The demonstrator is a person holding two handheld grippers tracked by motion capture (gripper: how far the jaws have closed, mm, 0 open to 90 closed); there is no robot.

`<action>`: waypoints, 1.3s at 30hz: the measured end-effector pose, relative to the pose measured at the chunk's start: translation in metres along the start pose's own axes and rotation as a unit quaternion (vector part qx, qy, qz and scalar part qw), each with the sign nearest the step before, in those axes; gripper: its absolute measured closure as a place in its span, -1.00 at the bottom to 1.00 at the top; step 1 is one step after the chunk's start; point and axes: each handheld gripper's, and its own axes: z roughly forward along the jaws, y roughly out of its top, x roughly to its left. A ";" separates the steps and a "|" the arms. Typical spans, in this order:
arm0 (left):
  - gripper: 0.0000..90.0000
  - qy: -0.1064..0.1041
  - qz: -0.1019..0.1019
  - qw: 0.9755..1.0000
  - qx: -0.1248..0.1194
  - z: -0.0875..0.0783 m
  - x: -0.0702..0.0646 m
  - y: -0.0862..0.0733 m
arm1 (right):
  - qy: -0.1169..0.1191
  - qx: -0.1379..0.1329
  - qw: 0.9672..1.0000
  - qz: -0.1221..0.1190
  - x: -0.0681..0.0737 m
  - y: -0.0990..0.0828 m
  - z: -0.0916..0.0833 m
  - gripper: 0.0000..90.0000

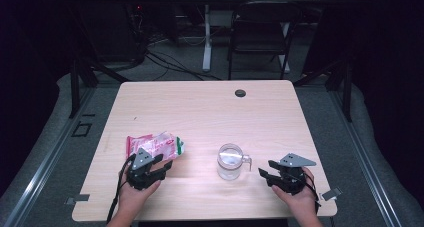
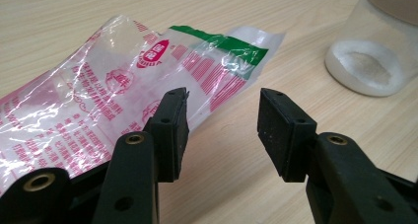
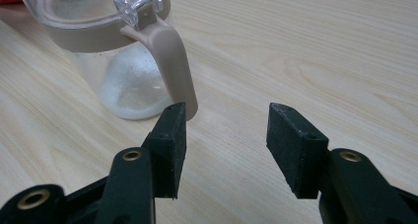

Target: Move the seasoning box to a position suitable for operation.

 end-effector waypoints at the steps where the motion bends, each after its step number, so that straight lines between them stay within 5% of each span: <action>1: 0.21 0.000 0.001 1.000 0.000 0.000 -0.001 0.000 | 0.000 0.001 1.000 -0.001 0.000 0.000 0.000 0.12; 39: 0.16 0.019 -0.024 0.999 -0.010 -0.023 0.004 -0.012 | 0.023 0.024 0.998 -0.046 0.022 0.014 0.041 0.33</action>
